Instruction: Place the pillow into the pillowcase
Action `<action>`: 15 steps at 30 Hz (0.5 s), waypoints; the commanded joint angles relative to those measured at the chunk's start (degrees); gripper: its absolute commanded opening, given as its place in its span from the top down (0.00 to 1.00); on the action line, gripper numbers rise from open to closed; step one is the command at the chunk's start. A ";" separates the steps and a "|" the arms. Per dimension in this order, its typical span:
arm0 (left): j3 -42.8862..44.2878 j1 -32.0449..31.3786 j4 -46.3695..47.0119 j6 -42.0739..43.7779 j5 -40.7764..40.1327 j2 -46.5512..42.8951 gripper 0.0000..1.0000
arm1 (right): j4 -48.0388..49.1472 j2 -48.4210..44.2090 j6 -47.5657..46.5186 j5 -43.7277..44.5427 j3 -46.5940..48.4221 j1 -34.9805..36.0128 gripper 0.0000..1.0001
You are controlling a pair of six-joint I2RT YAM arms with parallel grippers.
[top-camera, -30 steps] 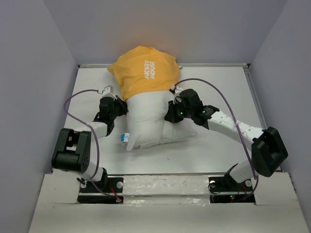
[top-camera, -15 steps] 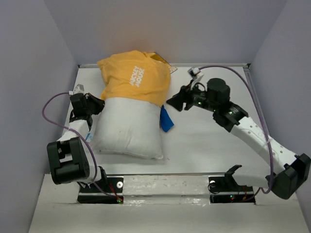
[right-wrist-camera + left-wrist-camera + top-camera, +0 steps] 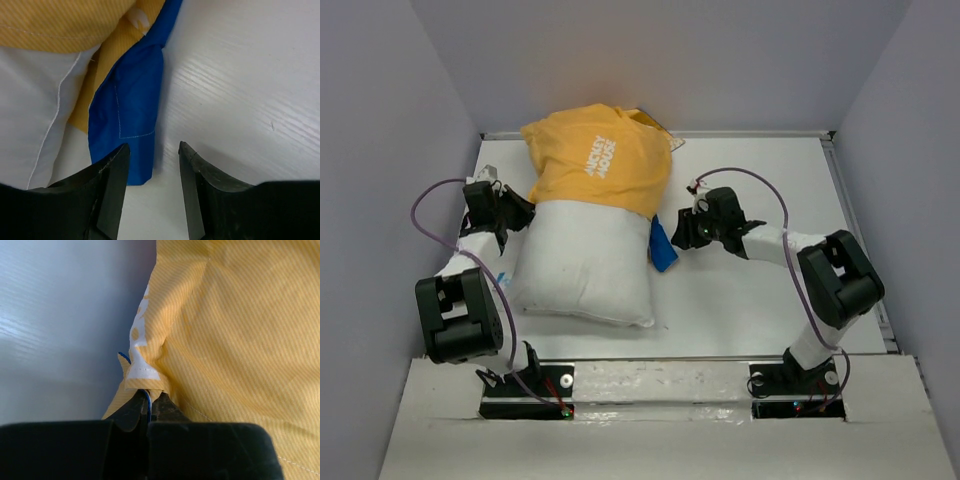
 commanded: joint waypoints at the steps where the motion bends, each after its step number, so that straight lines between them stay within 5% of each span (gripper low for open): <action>1: 5.74 -0.06 -2.18 4.76 1.75 0.84 1.00 | 11.92 1.90 -0.19 -3.55 1.70 2.78 0.46; 5: 4.87 -0.06 -0.52 3.72 3.50 2.16 1.00 | 15.34 7.35 0.78 -2.06 4.94 5.87 0.32; 12: 5.57 0.03 -1.22 4.68 2.45 2.16 1.00 | 16.49 17.64 2.10 -0.65 13.56 6.57 0.33; 14: 5.75 -0.06 -1.13 4.59 2.54 2.69 1.00 | 17.89 18.26 3.24 0.83 13.83 7.10 0.53; 15: 5.92 -0.06 -1.48 4.94 2.19 2.95 1.00 | 17.81 17.21 4.98 5.37 12.61 7.10 0.81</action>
